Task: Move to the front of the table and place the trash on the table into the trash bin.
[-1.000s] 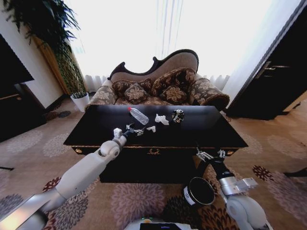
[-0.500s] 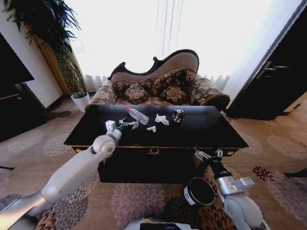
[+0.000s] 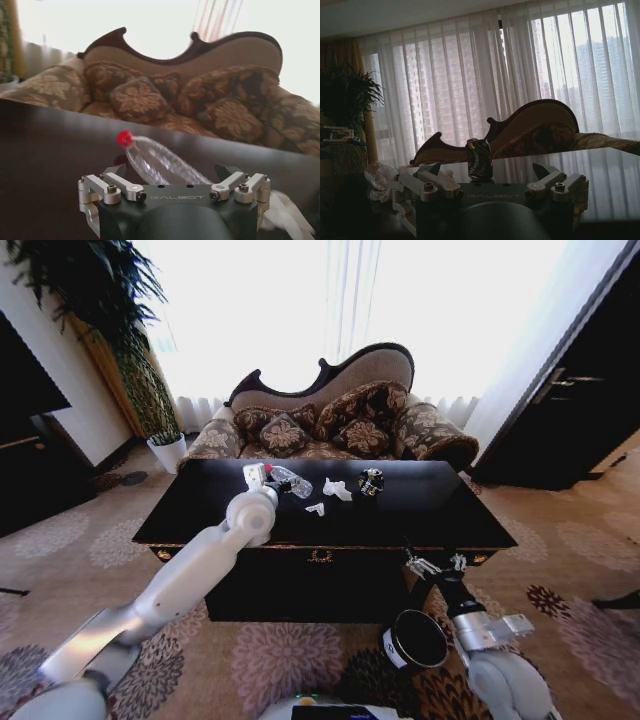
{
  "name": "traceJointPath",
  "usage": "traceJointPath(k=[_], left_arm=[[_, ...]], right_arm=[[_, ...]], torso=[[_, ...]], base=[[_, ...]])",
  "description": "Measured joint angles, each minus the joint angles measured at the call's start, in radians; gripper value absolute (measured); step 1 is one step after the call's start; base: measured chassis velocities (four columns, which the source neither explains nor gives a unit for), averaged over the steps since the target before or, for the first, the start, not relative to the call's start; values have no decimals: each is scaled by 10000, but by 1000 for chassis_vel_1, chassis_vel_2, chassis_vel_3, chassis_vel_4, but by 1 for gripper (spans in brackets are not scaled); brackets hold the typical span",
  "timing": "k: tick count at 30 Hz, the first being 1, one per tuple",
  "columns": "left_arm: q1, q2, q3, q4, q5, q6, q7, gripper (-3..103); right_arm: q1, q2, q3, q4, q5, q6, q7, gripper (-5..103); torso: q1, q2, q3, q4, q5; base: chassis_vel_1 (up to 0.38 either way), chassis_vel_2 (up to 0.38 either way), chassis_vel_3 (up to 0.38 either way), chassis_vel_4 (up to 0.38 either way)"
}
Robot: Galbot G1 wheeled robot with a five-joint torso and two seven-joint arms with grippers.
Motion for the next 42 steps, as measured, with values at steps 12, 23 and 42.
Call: traceJointPath(k=[12,23,42], left_arm=[[-703,-1806,-470,2099,183,-439,-597,98],[-506,-3567,-1127,3031,638,-671,-1641,91],[-100,-4445,-1925,4116,278,-863,-1652,81]], right_arm=[[37,30,-92,25,-104,-20,-4,100],[-5,-15,-55,-89,-169,-41,43,100],[-51,-15,-54,-144,-247,-57,91,100]], torso=[[1,-1,1,0,0],[0,-1,0,0,1],[-1,0,-2,1,1]], base=[[0,0,0,0],[0,0,0,0],[0,0,0,0]])
